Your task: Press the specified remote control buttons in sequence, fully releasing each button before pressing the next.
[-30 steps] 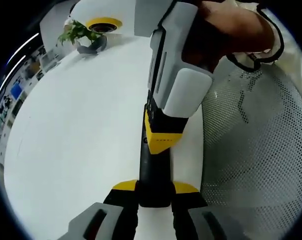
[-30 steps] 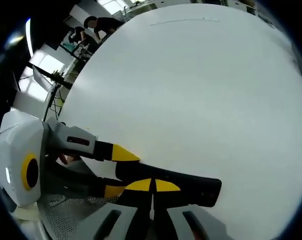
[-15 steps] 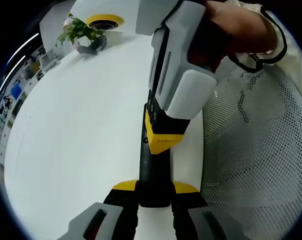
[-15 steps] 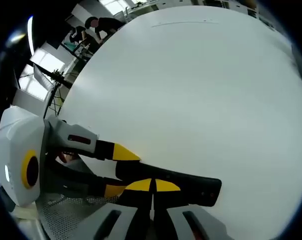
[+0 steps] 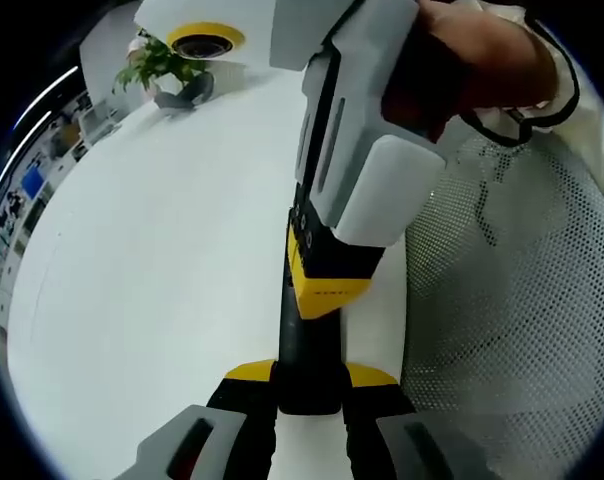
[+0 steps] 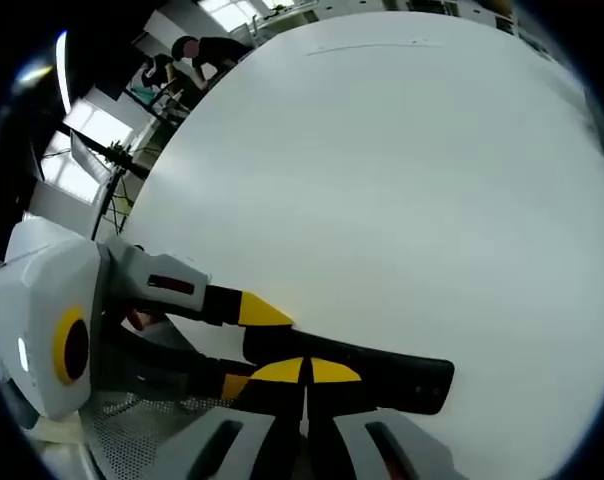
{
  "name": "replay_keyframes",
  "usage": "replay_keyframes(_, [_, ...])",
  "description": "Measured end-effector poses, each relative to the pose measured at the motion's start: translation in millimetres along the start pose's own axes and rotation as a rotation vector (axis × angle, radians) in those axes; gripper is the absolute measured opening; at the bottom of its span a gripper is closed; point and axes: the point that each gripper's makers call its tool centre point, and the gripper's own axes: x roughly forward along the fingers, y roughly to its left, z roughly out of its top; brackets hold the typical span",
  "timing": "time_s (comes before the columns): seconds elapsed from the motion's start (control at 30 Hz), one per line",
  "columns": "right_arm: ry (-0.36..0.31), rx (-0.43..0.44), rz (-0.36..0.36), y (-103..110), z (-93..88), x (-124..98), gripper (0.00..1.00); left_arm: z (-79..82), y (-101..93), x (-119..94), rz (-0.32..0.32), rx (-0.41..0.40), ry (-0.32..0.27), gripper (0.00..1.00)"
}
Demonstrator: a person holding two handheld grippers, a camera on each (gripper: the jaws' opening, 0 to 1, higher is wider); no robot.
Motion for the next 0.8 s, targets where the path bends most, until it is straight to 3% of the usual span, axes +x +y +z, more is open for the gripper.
replay_keyframes(0.8, [0.018, 0.001, -0.004, -2.0, -1.8, 3.8, 0.00, 0.2, 0.2, 0.3, -0.001, 0.008, 0.002, 0.24])
